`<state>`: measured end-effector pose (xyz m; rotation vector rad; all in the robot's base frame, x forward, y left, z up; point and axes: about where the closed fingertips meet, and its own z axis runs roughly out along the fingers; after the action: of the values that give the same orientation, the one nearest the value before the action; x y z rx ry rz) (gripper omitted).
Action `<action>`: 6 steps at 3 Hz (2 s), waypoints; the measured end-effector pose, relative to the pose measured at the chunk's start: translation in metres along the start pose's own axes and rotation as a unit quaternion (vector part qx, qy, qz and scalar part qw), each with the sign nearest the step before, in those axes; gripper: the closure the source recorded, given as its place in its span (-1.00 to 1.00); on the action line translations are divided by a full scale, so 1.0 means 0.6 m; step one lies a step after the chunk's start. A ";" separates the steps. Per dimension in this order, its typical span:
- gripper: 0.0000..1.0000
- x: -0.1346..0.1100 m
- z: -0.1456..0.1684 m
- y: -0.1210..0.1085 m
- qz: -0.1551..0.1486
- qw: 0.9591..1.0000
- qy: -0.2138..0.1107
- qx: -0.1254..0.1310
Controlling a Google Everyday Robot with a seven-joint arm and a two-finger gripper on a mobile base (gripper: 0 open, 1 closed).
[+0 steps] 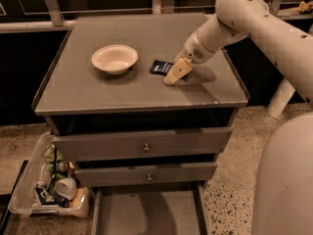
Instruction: Place rxbar blueberry into bottom drawer
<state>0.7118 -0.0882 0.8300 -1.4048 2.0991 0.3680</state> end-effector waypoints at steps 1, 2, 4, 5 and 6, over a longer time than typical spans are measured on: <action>0.28 0.000 0.000 0.000 0.000 1.000 0.000 0.000; 0.74 0.000 0.000 0.000 0.000 1.000 0.000 0.000; 1.00 0.000 0.000 0.000 0.000 1.000 0.000 0.000; 1.00 0.000 -0.003 0.001 0.001 1.000 0.001 0.001; 1.00 0.014 -0.056 0.014 0.000 0.999 -0.008 0.033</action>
Offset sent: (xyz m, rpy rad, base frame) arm 0.0000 0.0000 0.0000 0.0000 0.0001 0.0000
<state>0.6913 -0.1084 0.8509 -1.3602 2.0799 0.3069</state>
